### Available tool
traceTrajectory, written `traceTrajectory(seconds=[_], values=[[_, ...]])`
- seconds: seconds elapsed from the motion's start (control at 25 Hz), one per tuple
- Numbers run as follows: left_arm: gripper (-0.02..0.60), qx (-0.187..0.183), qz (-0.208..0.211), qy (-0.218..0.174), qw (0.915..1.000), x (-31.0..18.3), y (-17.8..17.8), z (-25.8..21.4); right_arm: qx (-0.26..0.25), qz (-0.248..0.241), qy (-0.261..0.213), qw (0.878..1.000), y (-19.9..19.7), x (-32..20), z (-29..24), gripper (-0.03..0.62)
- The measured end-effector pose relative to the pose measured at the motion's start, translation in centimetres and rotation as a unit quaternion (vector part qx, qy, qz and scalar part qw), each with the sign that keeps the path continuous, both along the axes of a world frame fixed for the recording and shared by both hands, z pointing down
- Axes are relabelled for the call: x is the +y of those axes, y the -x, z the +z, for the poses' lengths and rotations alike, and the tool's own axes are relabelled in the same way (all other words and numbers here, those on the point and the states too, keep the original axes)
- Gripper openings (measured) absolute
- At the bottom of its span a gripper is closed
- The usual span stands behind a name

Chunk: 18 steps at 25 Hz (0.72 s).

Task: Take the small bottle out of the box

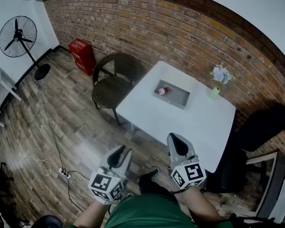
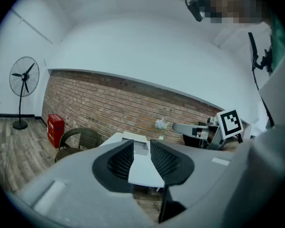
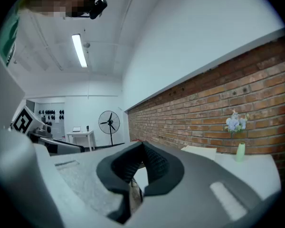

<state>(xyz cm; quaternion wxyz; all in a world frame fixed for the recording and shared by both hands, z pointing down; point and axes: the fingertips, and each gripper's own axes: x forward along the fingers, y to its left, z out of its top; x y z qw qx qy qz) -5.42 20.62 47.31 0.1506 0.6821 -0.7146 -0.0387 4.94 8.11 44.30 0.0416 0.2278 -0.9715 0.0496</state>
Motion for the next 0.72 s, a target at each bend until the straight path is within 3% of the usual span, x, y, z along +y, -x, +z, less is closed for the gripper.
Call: traceTrajectory(seconds=[0.16, 0.32, 0.72], values=[[0.115, -0.013, -0.013, -0.022, 0.9996, 6.9, -0.4, -1.2, 0.008, 0.01, -0.019, 1.0, -2.3, 7.1, -0.6, 0.003], [0.115, 0.001, -0.002, -0.019, 0.9998, 11.0, -2.9, -0.9, 0.029, 0.026, -0.007, 0.999, -6.0, 12.0, 0.3, 0.003], [0.115, -0.027, 0.001, -0.02, 0.9994, 14.3, -8.1, -2.4, 0.002, 0.009, 0.01, 1.0, -9.5, 15.0, -0.6, 0.003]])
